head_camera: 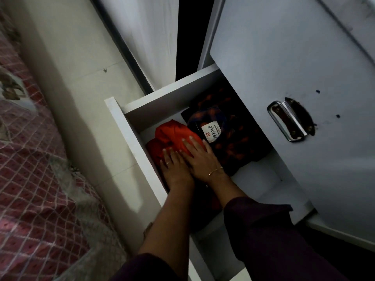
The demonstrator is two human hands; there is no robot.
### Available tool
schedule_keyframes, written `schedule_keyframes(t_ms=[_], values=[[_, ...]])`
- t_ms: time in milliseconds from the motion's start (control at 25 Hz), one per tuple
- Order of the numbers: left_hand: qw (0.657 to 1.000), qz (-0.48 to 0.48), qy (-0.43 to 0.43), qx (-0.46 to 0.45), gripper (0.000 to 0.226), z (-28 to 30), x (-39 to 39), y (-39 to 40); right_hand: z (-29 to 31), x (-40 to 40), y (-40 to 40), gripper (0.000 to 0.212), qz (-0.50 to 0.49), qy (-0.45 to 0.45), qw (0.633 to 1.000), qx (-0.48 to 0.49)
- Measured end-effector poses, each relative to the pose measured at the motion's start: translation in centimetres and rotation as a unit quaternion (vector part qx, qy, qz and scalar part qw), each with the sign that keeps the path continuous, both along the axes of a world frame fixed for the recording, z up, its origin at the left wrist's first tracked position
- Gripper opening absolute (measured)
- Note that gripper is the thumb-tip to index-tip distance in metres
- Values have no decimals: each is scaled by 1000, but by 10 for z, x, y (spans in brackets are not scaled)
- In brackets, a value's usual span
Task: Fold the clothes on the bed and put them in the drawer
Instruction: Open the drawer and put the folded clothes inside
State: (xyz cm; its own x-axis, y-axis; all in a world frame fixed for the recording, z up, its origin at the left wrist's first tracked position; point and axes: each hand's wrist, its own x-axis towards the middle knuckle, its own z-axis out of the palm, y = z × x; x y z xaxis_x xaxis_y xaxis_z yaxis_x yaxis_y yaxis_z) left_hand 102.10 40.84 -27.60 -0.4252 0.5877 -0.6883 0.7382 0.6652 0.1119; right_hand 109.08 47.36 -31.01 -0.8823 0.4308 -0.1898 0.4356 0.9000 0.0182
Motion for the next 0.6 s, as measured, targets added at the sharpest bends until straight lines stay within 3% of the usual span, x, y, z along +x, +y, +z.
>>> schedule_keyframes(t_ms=[160, 240, 320, 440, 600], values=[[999, -14, -1, -42, 71, -19, -3, 2, -7, -6, 11, 89, -82, -89, 992, 39], [998, 5, -7, -68, 69, -25, -1, 3, -5, -7, 22, 106, -63, -129, 989, 32], [995, 18, -14, -101, 65, -29, 0, 7, 2, -12, 32, 108, -54, -176, 983, -6], [987, 15, 11, -160, 63, -43, -9, 14, 6, -20, 38, 101, -67, -119, 989, -48], [970, -129, 86, -185, 66, -42, -17, 17, 1, -28, 41, 96, -48, -139, 989, -9]])
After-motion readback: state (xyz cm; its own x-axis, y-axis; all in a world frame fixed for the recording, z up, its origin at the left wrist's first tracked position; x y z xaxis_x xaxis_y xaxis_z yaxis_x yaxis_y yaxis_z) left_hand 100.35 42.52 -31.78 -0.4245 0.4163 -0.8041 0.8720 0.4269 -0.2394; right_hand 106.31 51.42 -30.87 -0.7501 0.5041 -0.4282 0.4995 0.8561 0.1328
